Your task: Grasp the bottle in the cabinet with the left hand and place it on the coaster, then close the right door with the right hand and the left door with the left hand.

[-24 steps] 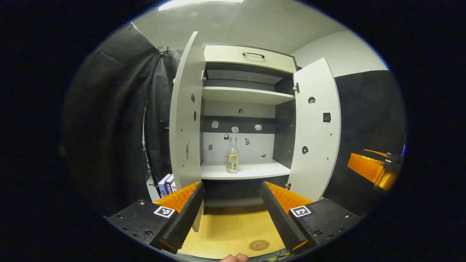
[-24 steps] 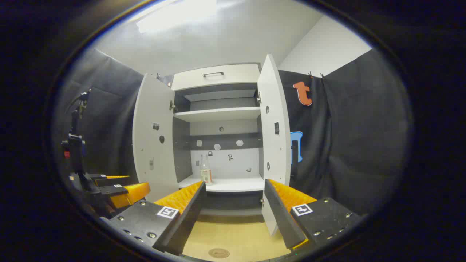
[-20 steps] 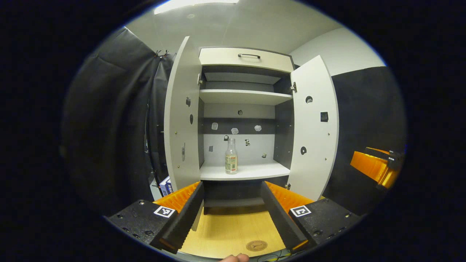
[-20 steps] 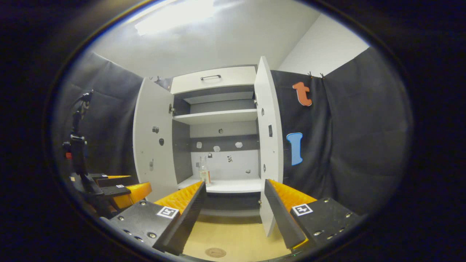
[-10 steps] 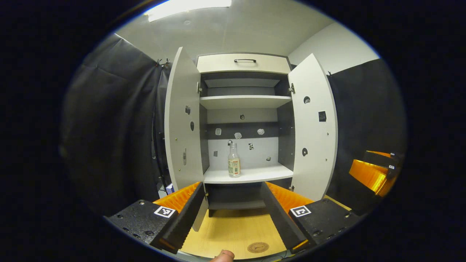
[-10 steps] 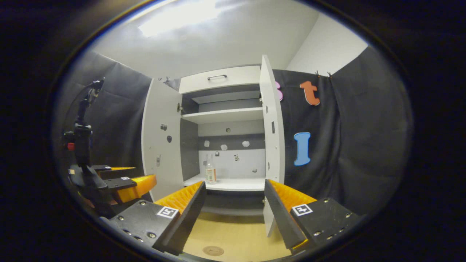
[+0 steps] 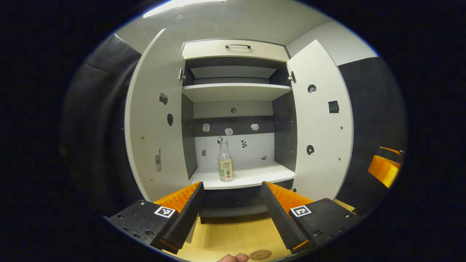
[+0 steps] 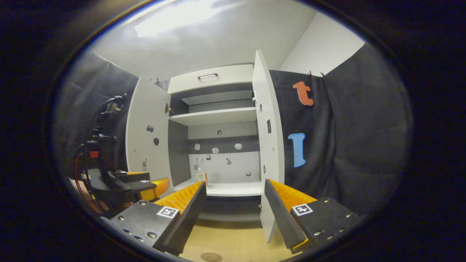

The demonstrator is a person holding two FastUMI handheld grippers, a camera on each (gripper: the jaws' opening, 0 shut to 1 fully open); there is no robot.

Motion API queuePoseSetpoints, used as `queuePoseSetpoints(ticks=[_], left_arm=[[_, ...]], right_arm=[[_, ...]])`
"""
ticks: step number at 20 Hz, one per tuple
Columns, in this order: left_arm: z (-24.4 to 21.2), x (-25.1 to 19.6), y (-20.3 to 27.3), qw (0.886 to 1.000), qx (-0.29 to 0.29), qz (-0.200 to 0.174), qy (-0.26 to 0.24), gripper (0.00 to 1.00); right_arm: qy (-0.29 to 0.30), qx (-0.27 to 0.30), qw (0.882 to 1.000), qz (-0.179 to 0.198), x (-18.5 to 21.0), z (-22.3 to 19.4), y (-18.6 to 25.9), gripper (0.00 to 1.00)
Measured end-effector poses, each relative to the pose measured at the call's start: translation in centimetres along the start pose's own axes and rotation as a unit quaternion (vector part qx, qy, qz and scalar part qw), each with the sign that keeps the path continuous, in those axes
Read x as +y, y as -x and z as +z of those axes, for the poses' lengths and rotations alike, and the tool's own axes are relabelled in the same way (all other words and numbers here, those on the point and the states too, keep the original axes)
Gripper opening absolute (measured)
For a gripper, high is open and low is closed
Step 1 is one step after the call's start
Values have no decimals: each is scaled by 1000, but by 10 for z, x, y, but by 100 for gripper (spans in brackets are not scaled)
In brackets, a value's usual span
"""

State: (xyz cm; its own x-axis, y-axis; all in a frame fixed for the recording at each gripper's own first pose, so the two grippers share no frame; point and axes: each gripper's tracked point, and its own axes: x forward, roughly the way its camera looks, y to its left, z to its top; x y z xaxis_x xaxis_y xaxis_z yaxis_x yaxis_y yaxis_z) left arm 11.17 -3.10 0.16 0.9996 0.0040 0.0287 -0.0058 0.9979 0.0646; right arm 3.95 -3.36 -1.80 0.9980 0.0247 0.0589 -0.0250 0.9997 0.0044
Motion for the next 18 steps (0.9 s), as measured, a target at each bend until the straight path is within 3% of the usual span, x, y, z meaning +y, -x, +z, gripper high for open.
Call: queuePoseSetpoints(ticks=[1,3,4,5,7,10,18], left_arm=[[1,2,-17,1000,-4,-3,4,99],[2,10,-51,1000,-7,-1,7,99],[2,14,-68,1000,-9,0,9,99],[4,19,-84,1000,-12,2,12,99],[3,26,-119,1000,-13,4,19,99],[-4,35,-172,1000,-13,10,18,99],[-49,53,-277,999,6,38,23,99]], right_arm=[[1,-5,1000,-2,1,2,-5,94],[1,-7,1000,-9,1,0,-16,98],[3,-7,1000,-16,-1,-2,-21,93],[6,-6,1000,-23,-2,-3,-27,97],[9,-1,999,-35,-4,-6,-36,93],[-1,-3,999,-47,-4,-5,-45,98],[-11,15,997,-78,-10,-15,-53,97]])
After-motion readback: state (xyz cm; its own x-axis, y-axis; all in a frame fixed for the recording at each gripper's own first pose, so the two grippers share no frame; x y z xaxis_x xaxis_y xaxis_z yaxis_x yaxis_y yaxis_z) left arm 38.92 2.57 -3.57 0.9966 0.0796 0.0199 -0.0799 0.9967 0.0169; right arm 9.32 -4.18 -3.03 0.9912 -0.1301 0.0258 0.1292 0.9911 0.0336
